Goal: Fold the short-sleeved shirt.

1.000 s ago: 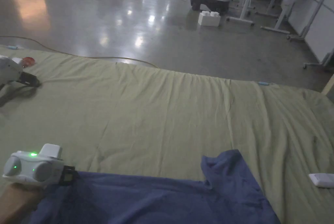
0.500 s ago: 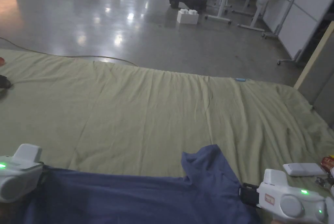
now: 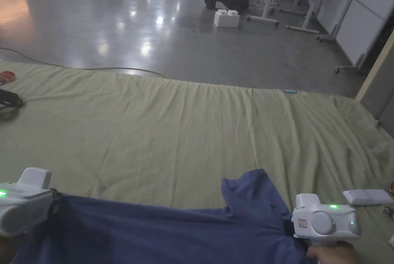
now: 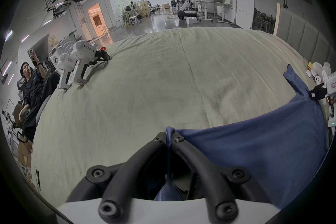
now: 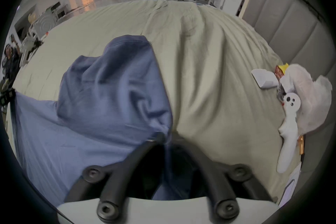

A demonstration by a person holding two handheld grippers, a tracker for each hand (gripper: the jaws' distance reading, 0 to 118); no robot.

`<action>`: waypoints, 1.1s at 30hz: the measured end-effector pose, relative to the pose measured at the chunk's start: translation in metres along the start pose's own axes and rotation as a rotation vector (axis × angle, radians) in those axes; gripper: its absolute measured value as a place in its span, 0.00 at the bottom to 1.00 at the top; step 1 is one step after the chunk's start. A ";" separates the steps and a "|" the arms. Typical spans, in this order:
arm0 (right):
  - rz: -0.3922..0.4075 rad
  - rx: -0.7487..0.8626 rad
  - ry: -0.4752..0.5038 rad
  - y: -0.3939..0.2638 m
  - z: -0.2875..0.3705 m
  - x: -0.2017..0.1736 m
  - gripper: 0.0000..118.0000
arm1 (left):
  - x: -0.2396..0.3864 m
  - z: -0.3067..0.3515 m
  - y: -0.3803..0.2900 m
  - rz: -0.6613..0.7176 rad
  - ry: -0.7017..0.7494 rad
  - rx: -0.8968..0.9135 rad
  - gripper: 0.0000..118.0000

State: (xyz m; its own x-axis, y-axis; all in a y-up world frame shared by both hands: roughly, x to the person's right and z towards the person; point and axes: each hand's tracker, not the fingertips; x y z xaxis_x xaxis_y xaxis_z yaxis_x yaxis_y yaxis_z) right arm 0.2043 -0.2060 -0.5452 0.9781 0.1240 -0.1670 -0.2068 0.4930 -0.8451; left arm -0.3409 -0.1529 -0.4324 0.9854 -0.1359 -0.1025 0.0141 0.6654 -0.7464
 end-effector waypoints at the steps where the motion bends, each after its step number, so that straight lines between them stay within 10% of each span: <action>1: 0.004 -0.004 0.039 -0.001 0.003 -0.009 0.03 | 0.002 0.002 0.000 -0.002 0.002 0.004 0.00; 4: 0.096 0.052 -0.037 -0.006 0.010 -0.021 0.02 | 0.004 0.009 0.000 0.006 0.004 0.018 0.00; 11: -0.081 0.225 0.036 -0.010 0.072 0.003 0.02 | -0.006 0.051 0.006 0.044 -0.023 0.103 0.00; 33: -0.073 0.766 0.025 0.084 0.352 0.029 0.02 | -0.060 0.268 0.133 0.057 0.020 0.507 0.00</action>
State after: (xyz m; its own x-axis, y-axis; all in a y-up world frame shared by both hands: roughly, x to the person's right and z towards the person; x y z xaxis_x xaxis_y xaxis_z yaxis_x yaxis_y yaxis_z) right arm 0.2077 0.1422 -0.4424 0.9882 0.0536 -0.1433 -0.0909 0.9591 -0.2680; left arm -0.3523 0.1399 -0.3494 0.9837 -0.0993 -0.1500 0.0456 0.9442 -0.3263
